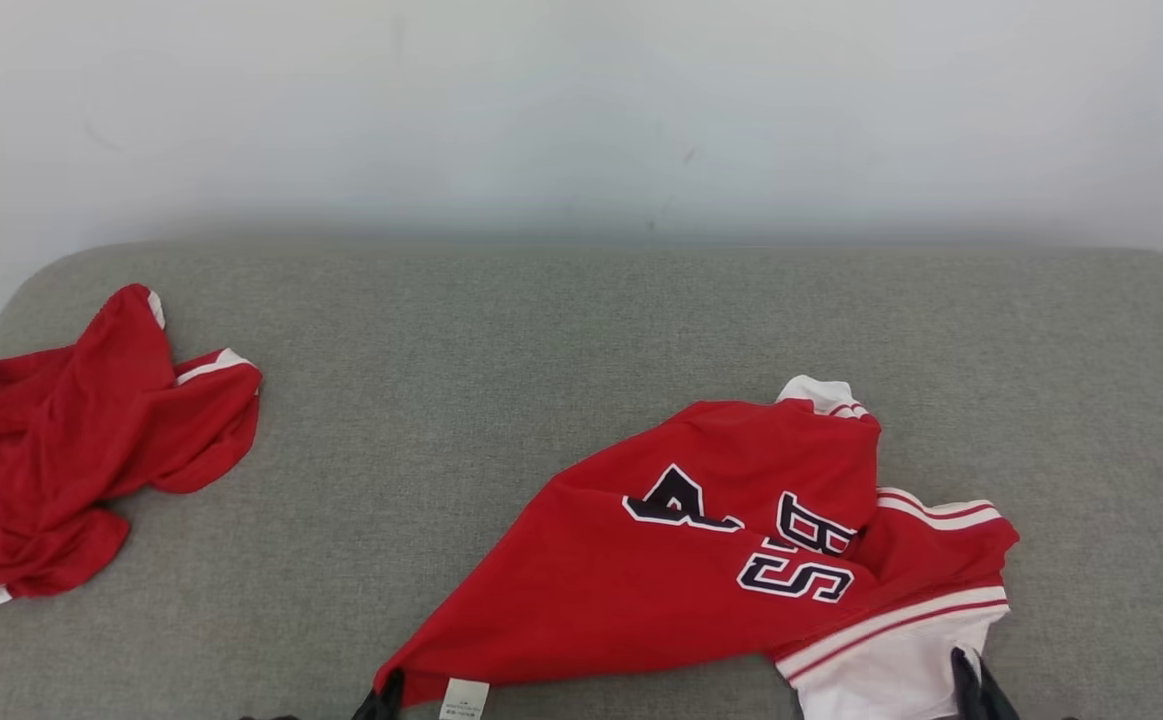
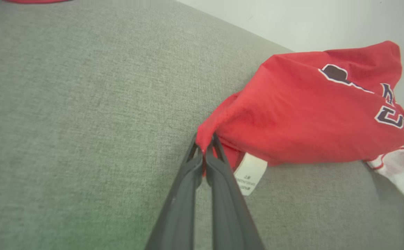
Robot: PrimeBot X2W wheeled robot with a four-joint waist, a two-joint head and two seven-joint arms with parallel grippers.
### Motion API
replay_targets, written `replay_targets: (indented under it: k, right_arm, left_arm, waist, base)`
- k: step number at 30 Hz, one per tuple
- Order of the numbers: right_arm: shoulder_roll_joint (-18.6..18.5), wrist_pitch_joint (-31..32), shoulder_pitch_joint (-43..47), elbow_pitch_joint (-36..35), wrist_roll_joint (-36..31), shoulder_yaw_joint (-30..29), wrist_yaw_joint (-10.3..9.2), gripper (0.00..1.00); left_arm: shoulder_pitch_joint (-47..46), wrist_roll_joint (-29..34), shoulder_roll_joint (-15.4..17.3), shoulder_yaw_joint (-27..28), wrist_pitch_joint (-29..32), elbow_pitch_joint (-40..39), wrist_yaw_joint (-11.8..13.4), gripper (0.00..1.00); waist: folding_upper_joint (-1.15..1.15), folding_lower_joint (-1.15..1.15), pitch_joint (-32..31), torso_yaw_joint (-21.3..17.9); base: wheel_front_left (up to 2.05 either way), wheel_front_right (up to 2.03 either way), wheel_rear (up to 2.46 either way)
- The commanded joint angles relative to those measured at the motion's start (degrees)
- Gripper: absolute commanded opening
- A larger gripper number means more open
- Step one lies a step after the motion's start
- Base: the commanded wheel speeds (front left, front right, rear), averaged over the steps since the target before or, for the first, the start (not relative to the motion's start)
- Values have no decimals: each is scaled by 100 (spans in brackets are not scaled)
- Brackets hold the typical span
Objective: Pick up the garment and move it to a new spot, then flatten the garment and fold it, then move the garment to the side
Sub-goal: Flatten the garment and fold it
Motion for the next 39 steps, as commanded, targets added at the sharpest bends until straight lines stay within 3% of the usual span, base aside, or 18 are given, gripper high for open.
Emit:
replay_targets:
  k: [1,6,11,20,29,39]
  right_arm:
    - [69,-4,127,-276,95,-64,6,0]
    - [152,-4,136,-967,456,-249,6,0]
    - [11,-4,-362,-1370,917,-285,6,0]
    - [-605,418,-2490,-1412,1869,-444,6,0]
    - [-892,1021,-5349,-864,2163,-557,7,0]
    - [-951,1261,-8853,854,1738,-449,7,0]
  left_arm:
    - [175,120,50,86,-16,-223,0,0]
    - [277,347,186,167,-13,-956,57,0]
    - [-269,441,532,205,422,-1831,61,0]
    - [-2740,28,1251,223,1820,-2611,-8,0]
    - [-5709,-489,1468,-309,2489,-1858,-4,0]
    - [-8601,-1375,1458,-1012,2612,-367,-6,0]
  waist:
    - [0,1,11,-70]
    - [0,1,47,-190]
    - [0,1,138,-260]
    - [0,1,840,-450]
    - [0,1,1878,-568]
    - [0,1,2848,-822]
  base:
    - [0,0,0]
    - [0,0,0]
    - [0,0,0]
    - [0,0,0]
    - [0,0,0]
    - [0,0,0]
